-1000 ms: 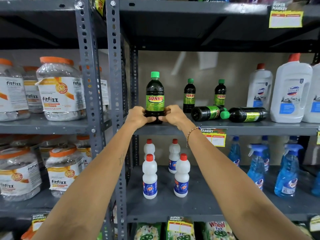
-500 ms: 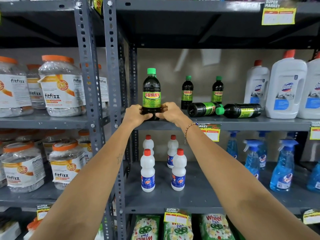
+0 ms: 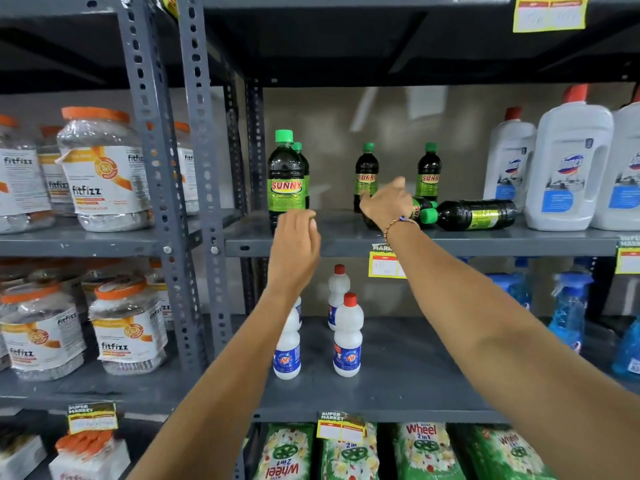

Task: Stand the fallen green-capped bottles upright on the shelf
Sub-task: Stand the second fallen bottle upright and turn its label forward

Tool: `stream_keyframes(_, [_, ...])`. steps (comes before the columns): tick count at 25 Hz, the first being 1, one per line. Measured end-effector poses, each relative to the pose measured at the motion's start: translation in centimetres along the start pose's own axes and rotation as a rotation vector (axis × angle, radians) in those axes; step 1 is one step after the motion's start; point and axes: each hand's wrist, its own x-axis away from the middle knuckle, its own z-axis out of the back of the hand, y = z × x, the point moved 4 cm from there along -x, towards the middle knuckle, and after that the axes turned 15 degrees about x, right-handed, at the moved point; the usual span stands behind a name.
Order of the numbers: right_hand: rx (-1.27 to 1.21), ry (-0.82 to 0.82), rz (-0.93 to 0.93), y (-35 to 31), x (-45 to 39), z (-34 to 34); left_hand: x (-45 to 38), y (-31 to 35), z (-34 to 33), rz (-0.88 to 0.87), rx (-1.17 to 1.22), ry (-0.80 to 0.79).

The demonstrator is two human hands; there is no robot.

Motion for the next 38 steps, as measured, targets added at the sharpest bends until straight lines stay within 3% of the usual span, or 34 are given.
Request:
stream_keyframes(3, [0.046,-0.074,-0.034,0.8,-0.6,-0.9,1.6,0.3,-4.1,-0.147,-0.201,-0.114])
stream_keyframes(8, [0.030,-0.152,0.017,1.3,-2.2,-1.6,3.1,-1.3,-6.6,-0.100,-0.434,-0.209])
stream_keyframes(12, [0.016,-0.434,0.112,2.2,-2.1,0.1,2.7,-1.4,-7.1,-0.065,-0.468,-0.180])
stream_keyframes(14, [0.126,-0.569,0.175,2.0,-1.8,1.8,2.7,-1.7,-7.4,-0.055,-0.473,-0.170])
stream_keyframes(17, [0.370,-0.646,0.256,0.4,-1.9,3.1,2.7,-2.0,-7.6,-0.047,-0.465,-0.166])
stream_keyframes(21, [0.577,-0.436,0.348,-1.7,-1.3,0.6,2.7,-2.0,-7.4,-0.068,-0.471,-0.153])
stream_keyframes(24, [0.513,-0.358,0.228,-1.1,-2.4,-1.9,2.8,-2.0,-7.4,-0.094,-0.492,-0.136])
stream_keyframes(28, [0.267,-0.180,0.174,-0.1,-2.9,-1.0,3.0,-2.0,-7.5,-0.098,-0.503,-0.101])
stream_keyframes(31, [-0.108,-0.027,0.170,0.5,-2.5,-1.5,3.1,-2.3,-7.6,-0.102,-0.500,-0.099])
stream_keyframes(34, [-0.393,-0.004,0.218,0.7,-2.6,-3.0,3.1,-2.5,-7.8,-0.086,-0.500,-0.118])
stream_keyframes(38, [-0.529,-0.080,0.233,1.1,-3.7,-3.9,2.9,-2.6,-7.8,-0.080,-0.503,-0.119])
